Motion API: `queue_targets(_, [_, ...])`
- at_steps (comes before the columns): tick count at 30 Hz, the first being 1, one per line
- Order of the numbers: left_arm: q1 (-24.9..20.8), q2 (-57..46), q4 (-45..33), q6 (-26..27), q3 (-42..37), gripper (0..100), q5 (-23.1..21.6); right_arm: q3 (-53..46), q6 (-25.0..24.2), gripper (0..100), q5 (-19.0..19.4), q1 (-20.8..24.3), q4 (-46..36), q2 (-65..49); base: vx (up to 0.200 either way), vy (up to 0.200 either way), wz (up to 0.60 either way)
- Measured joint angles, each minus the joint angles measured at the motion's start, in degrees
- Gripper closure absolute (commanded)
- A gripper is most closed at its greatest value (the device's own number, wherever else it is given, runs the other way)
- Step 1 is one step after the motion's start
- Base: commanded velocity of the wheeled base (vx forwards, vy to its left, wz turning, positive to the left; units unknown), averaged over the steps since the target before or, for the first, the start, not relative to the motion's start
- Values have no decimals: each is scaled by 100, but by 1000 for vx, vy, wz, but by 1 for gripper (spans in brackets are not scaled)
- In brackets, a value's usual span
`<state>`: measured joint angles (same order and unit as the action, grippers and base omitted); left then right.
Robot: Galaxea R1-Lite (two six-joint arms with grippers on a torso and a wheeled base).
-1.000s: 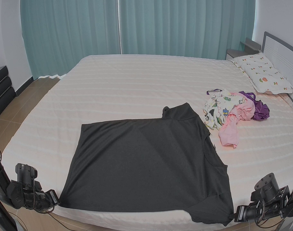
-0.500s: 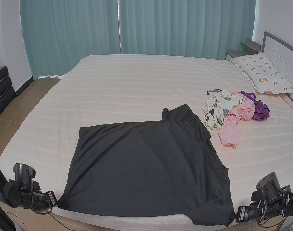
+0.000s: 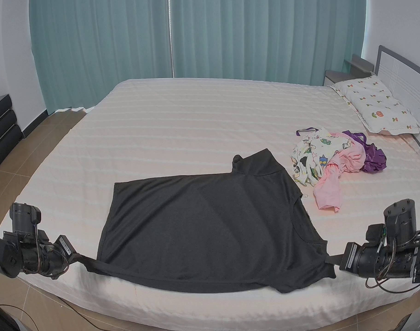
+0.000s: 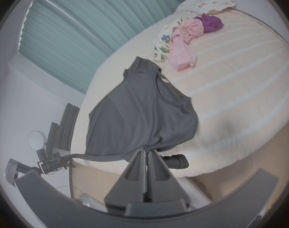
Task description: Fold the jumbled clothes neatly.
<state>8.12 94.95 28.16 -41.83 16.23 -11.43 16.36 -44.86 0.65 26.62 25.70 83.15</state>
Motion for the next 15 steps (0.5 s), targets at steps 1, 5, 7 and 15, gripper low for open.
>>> queue_targets(1, [0,-11,-5,-45,50,100,-11,83,-2,100,-2,-6,0,-7,0,0,0])
queue_targets(5, [0,-41,-22,-104,188,100,-27,443,-2,100,4,-140,5,4,0,0,0])
queue_targets(7, [1,-46,-33,-115,232,100,-28,616,6,100,15,-276,2,28,0,0,0])
queue_targets(15, [15,-44,-28,-517,535,100,-28,1070,2,100,250,-701,6,138,0,0,0])
